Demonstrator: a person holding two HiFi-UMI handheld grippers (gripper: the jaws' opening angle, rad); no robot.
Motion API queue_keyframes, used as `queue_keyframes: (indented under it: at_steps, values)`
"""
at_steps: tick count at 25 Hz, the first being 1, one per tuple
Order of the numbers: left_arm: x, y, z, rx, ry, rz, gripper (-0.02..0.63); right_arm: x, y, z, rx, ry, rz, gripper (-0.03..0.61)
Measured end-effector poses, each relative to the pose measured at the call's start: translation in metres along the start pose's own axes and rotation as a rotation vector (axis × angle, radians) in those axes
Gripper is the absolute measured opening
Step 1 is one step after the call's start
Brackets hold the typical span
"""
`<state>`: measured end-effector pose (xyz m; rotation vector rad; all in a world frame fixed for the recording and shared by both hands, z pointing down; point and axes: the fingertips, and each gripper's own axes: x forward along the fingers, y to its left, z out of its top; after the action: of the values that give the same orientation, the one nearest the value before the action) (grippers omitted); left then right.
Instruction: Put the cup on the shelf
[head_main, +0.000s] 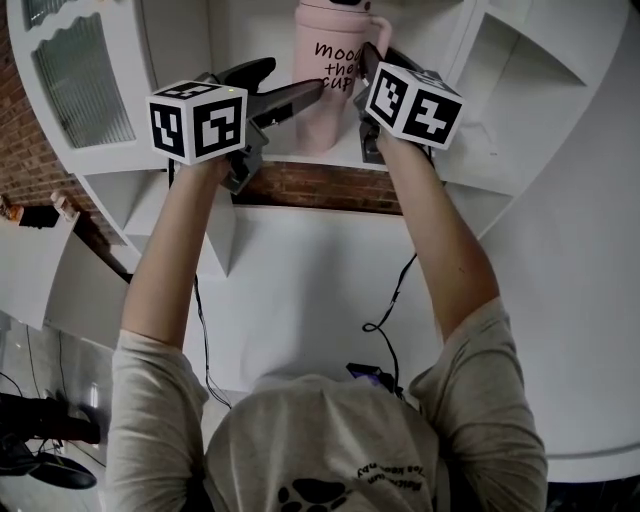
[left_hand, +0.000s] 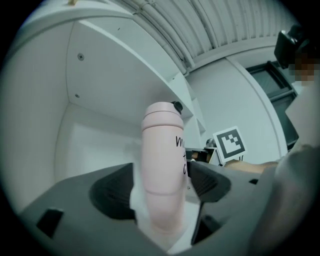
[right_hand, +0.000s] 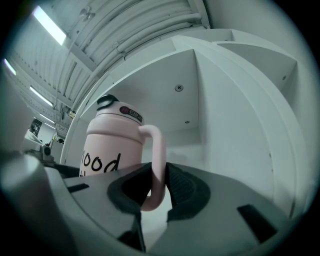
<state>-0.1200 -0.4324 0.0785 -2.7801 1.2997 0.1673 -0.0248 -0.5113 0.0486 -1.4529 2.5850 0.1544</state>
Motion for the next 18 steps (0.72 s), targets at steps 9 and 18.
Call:
queue_keyframes:
  at_steps: [9, 18]
  values:
    - [-0.009, 0.001, -0.004, 0.058, -0.017, 0.209, 0.009, -0.009, -0.001, 0.005, -0.010, -0.025, -0.037, 0.112]
    - [-0.015, 0.008, -0.005, 0.032, -0.013, 0.272, 0.008, -0.038, 0.010, 0.020, -0.029, -0.061, -0.072, 0.135]
